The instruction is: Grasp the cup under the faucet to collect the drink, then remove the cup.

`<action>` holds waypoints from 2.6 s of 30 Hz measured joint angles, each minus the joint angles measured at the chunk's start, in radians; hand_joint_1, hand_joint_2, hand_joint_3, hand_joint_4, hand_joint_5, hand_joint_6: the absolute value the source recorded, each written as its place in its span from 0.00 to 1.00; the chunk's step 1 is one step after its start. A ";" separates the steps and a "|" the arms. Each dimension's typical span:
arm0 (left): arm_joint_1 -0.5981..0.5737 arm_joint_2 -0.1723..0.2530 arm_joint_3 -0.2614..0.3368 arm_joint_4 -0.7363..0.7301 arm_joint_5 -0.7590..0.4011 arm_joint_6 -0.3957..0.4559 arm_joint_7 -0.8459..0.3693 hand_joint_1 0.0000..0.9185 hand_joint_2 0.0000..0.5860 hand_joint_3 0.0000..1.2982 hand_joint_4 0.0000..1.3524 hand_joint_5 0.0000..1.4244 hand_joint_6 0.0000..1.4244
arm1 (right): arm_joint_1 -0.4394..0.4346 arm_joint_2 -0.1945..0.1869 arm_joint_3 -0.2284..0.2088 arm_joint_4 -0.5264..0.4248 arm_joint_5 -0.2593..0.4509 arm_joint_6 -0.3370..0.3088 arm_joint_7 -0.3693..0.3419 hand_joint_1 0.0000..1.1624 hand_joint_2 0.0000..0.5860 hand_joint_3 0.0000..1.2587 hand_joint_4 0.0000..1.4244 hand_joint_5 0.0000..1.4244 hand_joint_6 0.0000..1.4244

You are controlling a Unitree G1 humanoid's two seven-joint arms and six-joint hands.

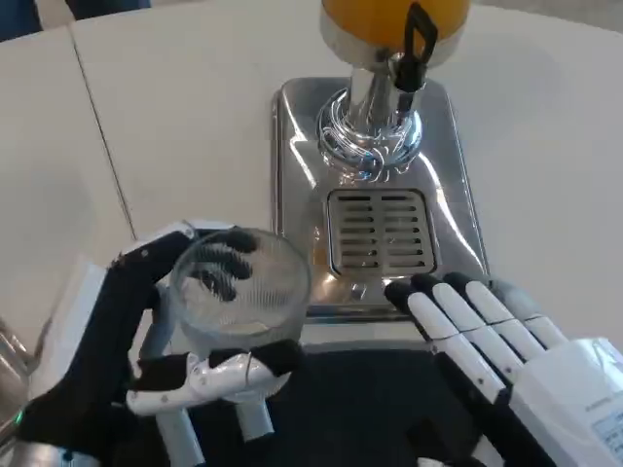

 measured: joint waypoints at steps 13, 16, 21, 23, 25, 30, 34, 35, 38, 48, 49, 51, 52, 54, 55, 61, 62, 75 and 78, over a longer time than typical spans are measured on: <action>-0.262 -0.043 -0.068 0.247 0.136 0.030 0.117 0.79 0.00 0.90 0.83 0.96 1.00 | 0.007 0.021 0.003 -0.014 0.001 0.015 0.002 0.14 1.00 0.01 0.00 0.00 0.00; -0.342 -0.051 -0.083 0.326 0.164 0.043 0.158 0.79 0.00 0.90 0.83 0.96 1.00 | -0.001 0.018 0.002 -0.015 0.008 0.029 0.019 0.14 1.00 0.01 0.00 0.00 0.00; -0.451 -0.076 -0.118 0.432 0.182 0.051 0.214 0.79 0.00 0.90 0.83 0.96 1.00 | -0.038 0.003 -0.001 -0.015 0.021 0.050 0.050 0.14 1.00 0.01 0.00 0.00 0.00; -0.479 -0.084 -0.134 0.473 0.185 0.052 0.235 0.79 0.00 0.90 0.83 0.96 1.00 | -0.043 -0.001 -0.004 -0.015 0.025 0.059 0.057 0.14 1.00 0.01 0.00 0.00 0.00; -0.504 -0.094 -0.151 0.512 0.186 0.053 0.251 0.79 0.00 0.90 0.83 0.96 1.00 | -0.047 -0.007 -0.011 -0.015 0.031 0.066 0.063 0.14 1.00 0.01 0.00 0.00 0.00; -0.567 -0.114 -0.198 0.597 0.205 0.052 0.287 0.79 0.00 0.90 0.83 0.96 1.00 | -0.049 -0.017 -0.026 -0.016 0.048 0.078 0.071 0.14 1.00 0.01 0.00 0.00 0.00; -0.620 -0.121 -0.224 0.676 0.212 0.045 0.313 0.79 0.00 0.90 0.83 0.96 1.00 | -0.044 -0.020 -0.032 -0.043 0.058 0.084 0.084 0.14 1.00 0.01 0.00 0.00 0.00; -0.629 -0.124 -0.229 0.695 0.212 0.043 0.317 0.79 0.00 0.90 0.83 0.96 1.00 | -0.043 -0.020 -0.033 -0.047 0.061 0.085 0.087 0.14 1.00 0.01 0.00 0.00 0.00; -0.662 -0.135 -0.236 0.750 0.213 0.041 0.337 0.79 0.00 0.90 0.83 0.96 1.00 | -0.042 -0.021 -0.032 -0.048 0.063 0.093 0.098 0.14 1.00 0.01 0.00 0.00 0.00; -0.763 -0.176 -0.273 0.919 0.217 0.033 0.422 0.79 0.00 0.90 0.82 0.96 1.00 | -0.059 -0.003 0.009 -0.086 0.058 0.126 0.126 0.14 0.99 0.02 0.00 0.00 0.00; -0.772 -0.180 -0.275 0.930 0.223 0.033 0.446 0.79 0.00 0.90 0.82 0.96 1.00 | -0.058 -0.003 0.009 -0.085 0.057 0.126 0.126 0.14 0.99 0.02 0.00 0.00 0.00; -0.801 -0.189 -0.278 0.956 0.230 0.035 0.496 0.79 0.00 0.90 0.82 0.96 1.00 | -0.053 -0.003 0.011 -0.085 0.055 0.126 0.126 0.14 0.99 0.02 0.00 0.00 0.00; -0.812 -0.191 -0.280 0.965 0.231 0.035 0.507 0.79 0.00 0.90 0.82 0.96 1.00 | -0.052 -0.003 0.012 -0.085 0.053 0.126 0.126 0.14 0.99 0.02 0.00 0.00 0.00; -0.842 -0.192 -0.287 0.994 0.243 0.035 0.534 0.79 0.00 0.90 0.82 0.96 1.00 | -0.049 -0.002 0.014 -0.085 0.048 0.126 0.126 0.14 0.99 0.02 0.00 0.00 0.00; -0.854 -0.192 -0.290 1.012 0.244 0.034 0.545 0.79 0.00 0.90 0.82 0.96 1.00 | -0.048 -0.002 0.013 -0.085 0.048 0.126 0.126 0.14 0.99 0.02 0.00 0.00 0.00; -0.876 -0.182 -0.302 1.090 0.250 0.031 0.583 0.78 0.00 0.90 0.82 0.96 1.00 | -0.045 0.000 0.004 -0.085 0.048 0.129 0.126 0.14 0.99 0.02 0.00 0.00 0.00; -0.876 -0.181 -0.304 1.093 0.251 0.031 0.589 0.78 0.00 0.90 0.82 0.96 1.00 | -0.045 0.000 0.003 -0.085 0.048 0.129 0.126 0.14 0.99 0.02 0.00 0.00 0.00; -0.876 -0.184 -0.384 1.098 0.311 0.031 0.690 0.73 0.00 0.80 0.84 0.91 1.00 | -0.032 -0.004 -0.028 -0.101 0.067 0.144 0.133 0.15 1.00 0.03 0.00 0.00 0.00; -0.875 -0.188 -0.387 1.099 0.311 0.042 0.700 0.73 0.00 0.80 0.84 0.91 1.00 | -0.032 -0.001 -0.028 -0.101 0.067 0.144 0.133 0.15 1.00 0.03 0.00 0.00 0.00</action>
